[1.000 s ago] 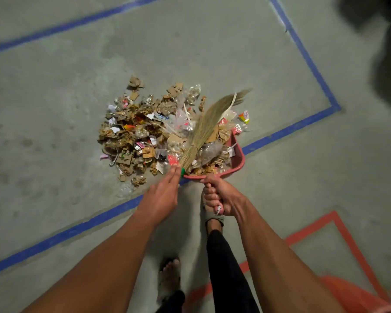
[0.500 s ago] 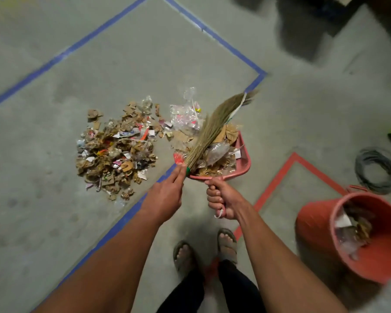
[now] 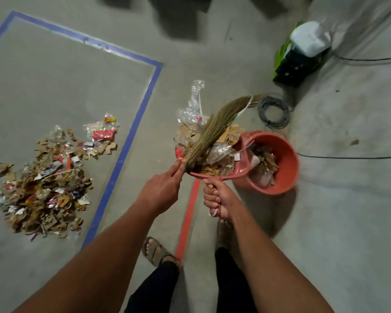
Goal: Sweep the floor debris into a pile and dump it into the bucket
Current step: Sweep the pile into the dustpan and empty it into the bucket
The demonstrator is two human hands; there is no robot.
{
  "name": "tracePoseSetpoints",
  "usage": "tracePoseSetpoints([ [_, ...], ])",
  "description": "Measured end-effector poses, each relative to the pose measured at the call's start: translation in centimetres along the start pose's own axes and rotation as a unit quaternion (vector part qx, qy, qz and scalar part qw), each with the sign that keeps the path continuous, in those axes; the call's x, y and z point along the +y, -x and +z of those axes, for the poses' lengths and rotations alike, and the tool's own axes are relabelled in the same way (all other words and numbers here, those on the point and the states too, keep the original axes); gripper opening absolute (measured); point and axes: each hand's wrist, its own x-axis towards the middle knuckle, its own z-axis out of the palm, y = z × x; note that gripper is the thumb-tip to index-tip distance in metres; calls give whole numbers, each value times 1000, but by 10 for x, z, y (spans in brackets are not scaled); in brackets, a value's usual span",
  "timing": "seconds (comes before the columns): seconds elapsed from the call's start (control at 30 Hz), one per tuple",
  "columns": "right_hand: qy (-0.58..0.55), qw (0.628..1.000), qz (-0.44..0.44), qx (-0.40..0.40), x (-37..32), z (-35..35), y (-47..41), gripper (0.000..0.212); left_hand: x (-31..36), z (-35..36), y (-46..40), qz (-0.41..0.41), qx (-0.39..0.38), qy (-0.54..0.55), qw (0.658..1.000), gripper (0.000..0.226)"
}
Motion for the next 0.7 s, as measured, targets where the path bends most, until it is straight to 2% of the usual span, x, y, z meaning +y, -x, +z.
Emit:
tracePoseSetpoints([
  [0.1, -24, 999, -15, 19, -18, -46, 38, 47, 61, -7, -22, 34, -31, -10, 999, 71],
  [0.37, -128, 987, -13, 93, -66, -174, 109, 41, 218, 12, -88, 98, -97, -43, 990, 69],
  [0.53, -156, 981, -3, 114, -86, -262, 96, 28, 273, 62, -138, 111, -126, -41, 985, 70],
  [0.7, -165, 979, 26, 116, -98, -324, 62, 32, 294, 118, -182, 99, -156, -30, 982, 69],
])
